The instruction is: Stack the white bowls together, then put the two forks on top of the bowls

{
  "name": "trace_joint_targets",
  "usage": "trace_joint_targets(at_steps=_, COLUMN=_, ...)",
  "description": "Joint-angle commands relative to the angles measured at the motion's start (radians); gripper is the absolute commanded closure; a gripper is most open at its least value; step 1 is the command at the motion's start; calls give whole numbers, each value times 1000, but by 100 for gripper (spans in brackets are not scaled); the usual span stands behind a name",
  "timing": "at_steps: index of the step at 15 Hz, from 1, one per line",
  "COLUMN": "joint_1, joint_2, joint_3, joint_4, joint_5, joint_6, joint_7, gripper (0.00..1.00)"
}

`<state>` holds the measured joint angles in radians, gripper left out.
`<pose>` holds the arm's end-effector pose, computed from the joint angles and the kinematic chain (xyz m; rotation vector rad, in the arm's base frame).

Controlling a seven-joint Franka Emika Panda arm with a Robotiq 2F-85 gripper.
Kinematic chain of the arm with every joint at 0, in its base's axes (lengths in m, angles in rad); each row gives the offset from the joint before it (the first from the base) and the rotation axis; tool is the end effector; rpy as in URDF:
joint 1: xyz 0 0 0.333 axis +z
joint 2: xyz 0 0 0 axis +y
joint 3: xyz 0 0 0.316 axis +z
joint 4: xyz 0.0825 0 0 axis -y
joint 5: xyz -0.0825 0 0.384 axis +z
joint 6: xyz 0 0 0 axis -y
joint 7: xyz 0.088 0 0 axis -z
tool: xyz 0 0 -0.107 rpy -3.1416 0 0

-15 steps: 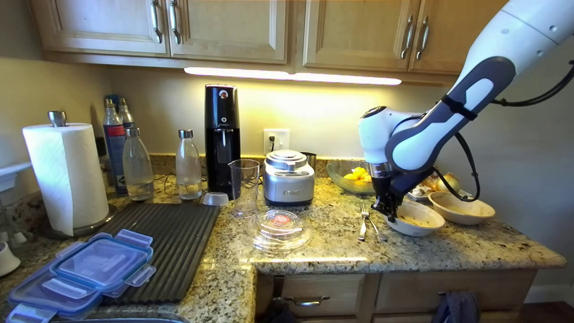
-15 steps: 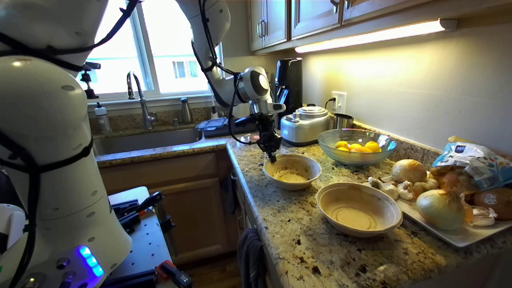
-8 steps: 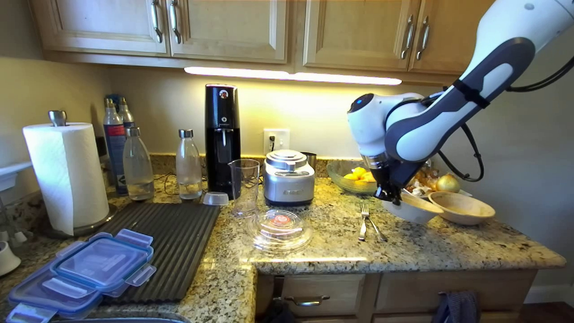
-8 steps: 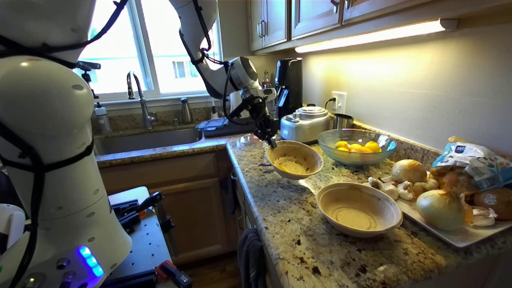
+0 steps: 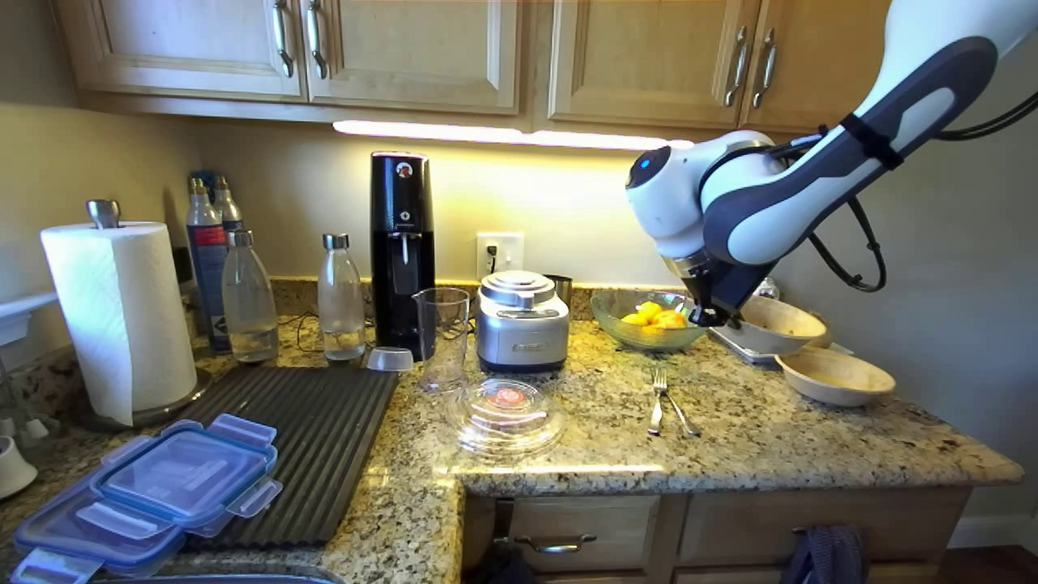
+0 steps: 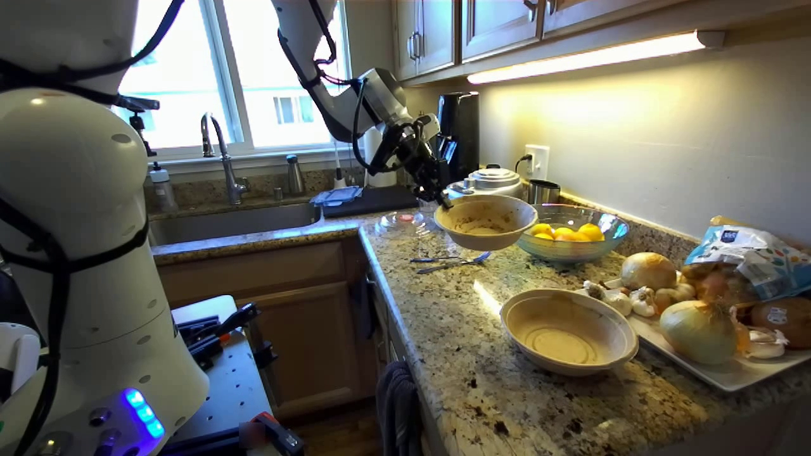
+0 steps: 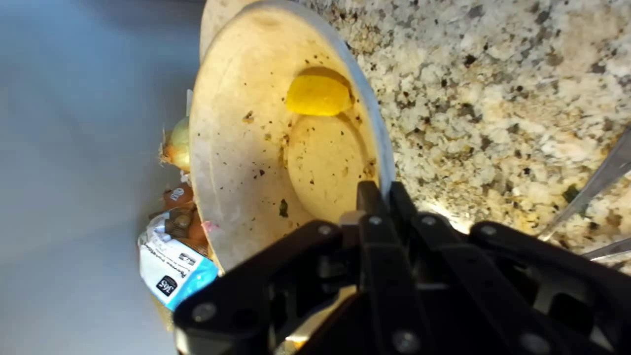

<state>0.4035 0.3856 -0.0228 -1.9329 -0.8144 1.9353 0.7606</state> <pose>0.5654 0.1731 0.2783 2.3558 0.0903 0.0925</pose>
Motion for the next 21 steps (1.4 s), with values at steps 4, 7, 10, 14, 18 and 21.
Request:
trace_joint_targets(at_steps=4, joint_1=-117, joint_2=-50, joint_3=14, joint_4=-43, joint_5=-21, joint_6=6, joint_7=123, gripper=93)
trace_joint_targets(at_steps=7, joint_1=-167, joint_2=-38, joint_3=4, joint_4=-40, joint_5=-24, joint_6=18, joint_7=149, gripper=93)
trace_joint_targets(at_steps=10, joint_1=-209, joint_2=-16, joint_3=-8, joint_4=-40, joint_5=-33, joint_6=31, joint_7=183, gripper=93)
trace_joint_targets(at_steps=14, joint_1=-246, joint_2=29, joint_3=-28, joint_4=-33, joint_5=-40, joint_6=73, joint_7=242, gripper=92)
trace_joint_targets(at_steps=18, joint_1=-272, joint_2=92, joint_3=-59, joint_4=-11, joint_5=-61, joint_6=110, joint_7=285, gripper=94)
trace_joint_targets(at_steps=21, joint_1=-287, joint_2=128, joint_3=-80, joint_4=4, joint_5=-77, joint_6=129, joint_7=289, gripper=93)
